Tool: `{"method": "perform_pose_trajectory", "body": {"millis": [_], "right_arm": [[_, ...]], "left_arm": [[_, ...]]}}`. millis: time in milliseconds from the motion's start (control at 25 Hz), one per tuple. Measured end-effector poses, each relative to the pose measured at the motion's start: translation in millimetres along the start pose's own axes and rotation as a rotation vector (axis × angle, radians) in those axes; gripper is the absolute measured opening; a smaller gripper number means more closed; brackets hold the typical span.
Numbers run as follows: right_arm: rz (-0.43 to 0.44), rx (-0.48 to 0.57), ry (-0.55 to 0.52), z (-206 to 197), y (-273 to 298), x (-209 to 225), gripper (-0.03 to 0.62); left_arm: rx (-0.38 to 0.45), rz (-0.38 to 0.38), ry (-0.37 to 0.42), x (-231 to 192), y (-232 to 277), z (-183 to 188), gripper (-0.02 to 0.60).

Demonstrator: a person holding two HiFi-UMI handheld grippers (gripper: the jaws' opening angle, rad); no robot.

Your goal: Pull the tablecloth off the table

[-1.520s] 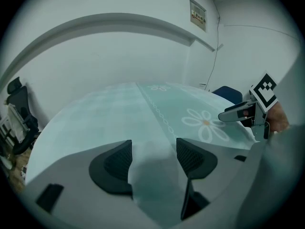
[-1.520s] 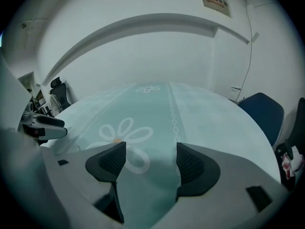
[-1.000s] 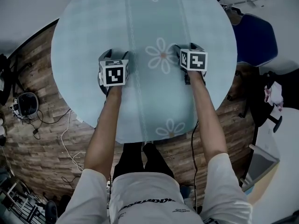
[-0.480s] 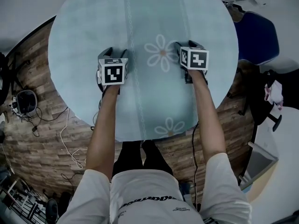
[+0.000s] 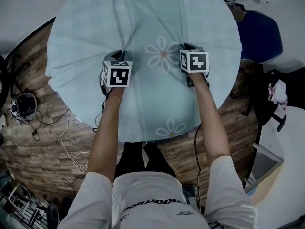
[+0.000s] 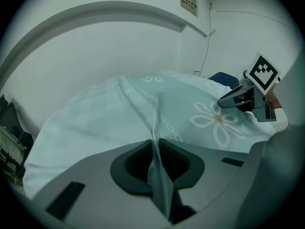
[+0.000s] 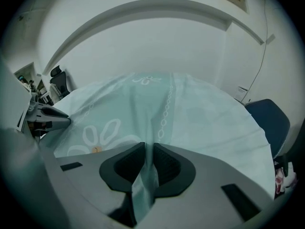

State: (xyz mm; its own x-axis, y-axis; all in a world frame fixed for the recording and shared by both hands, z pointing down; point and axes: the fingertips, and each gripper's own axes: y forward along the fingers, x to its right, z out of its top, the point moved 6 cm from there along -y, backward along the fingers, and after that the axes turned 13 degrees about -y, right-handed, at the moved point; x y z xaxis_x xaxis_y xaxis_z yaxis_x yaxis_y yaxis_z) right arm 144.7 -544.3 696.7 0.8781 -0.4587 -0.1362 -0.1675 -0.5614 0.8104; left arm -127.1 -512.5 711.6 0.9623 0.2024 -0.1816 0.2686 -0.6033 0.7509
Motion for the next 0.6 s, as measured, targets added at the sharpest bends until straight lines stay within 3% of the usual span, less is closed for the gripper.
{"method": "perform_pose_trajectory", "body": {"millis": [160, 320, 600], "right_arm": [[0.003, 0.006, 0.007, -5.4, -5.2, -4.8, 0.034], [0.007, 0.006, 0.022, -13.3, -11.7, -12.2, 0.032], [0.021, 0.030, 0.041, -41.4, -42.2, -26.8, 0.032]], "left_arm": [[-0.002, -0.012, 0.018, 7.4, -1.7, -4.6, 0.018], [0.008, -0.042, -0.033, 9.0, -10.0, -12.1, 0.017], [-0.009, -0.062, -0.045, 14.7, -33.8, -34.8, 0.016]]}}
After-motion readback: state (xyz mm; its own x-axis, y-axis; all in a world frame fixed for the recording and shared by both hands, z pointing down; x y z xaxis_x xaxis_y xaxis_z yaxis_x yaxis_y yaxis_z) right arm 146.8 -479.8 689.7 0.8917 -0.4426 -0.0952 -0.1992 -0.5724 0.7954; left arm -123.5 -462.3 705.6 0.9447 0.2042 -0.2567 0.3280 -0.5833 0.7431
